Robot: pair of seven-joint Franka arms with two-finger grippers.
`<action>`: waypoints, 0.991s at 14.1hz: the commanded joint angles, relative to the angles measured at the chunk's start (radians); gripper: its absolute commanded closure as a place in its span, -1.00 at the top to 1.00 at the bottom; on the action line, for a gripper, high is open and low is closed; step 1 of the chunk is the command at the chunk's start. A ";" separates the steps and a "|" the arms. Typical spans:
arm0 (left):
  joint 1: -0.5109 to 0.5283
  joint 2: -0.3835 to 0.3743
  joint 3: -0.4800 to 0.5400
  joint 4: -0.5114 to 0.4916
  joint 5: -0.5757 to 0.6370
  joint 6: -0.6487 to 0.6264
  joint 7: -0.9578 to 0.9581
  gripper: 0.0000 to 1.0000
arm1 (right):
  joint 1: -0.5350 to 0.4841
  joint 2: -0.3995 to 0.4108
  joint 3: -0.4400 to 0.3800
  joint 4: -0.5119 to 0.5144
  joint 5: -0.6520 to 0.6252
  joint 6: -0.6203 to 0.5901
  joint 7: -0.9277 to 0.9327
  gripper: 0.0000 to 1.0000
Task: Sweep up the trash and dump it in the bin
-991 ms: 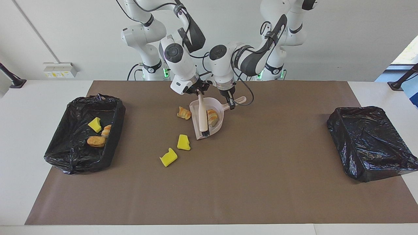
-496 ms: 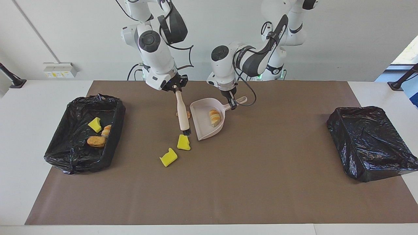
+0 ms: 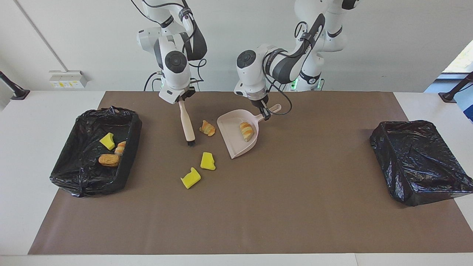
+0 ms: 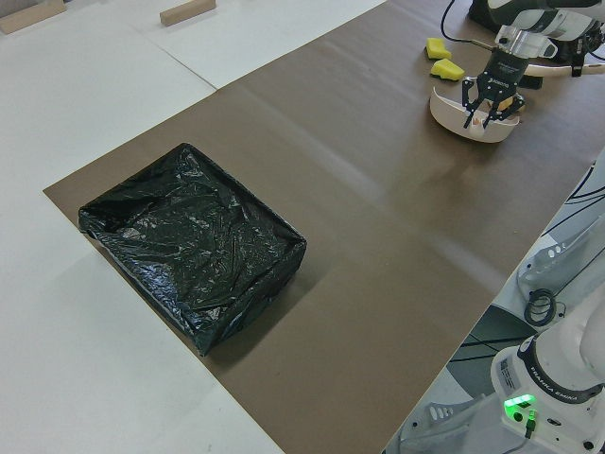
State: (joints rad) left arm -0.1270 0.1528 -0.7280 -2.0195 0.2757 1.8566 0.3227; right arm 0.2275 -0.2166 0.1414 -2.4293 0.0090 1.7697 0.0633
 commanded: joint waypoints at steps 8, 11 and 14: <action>0.007 -0.068 -0.011 -0.074 -0.050 0.031 0.038 -1.00 | 0.181 0.074 0.009 0.008 0.491 0.252 0.081 -1.00; 0.033 -0.050 0.001 -0.068 -0.055 0.082 0.030 -1.00 | 0.179 0.050 0.006 0.055 0.522 0.231 0.066 -1.00; 0.038 -0.033 0.047 -0.061 -0.073 0.127 0.026 -1.00 | 0.153 0.014 -0.005 0.081 0.499 0.165 0.049 -1.00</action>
State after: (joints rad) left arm -0.1054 0.1251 -0.7022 -2.0662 0.2290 1.9337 0.3343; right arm 0.4090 -0.1722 0.1415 -2.3702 0.5006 1.9919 0.1376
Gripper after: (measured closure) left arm 0.674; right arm 0.736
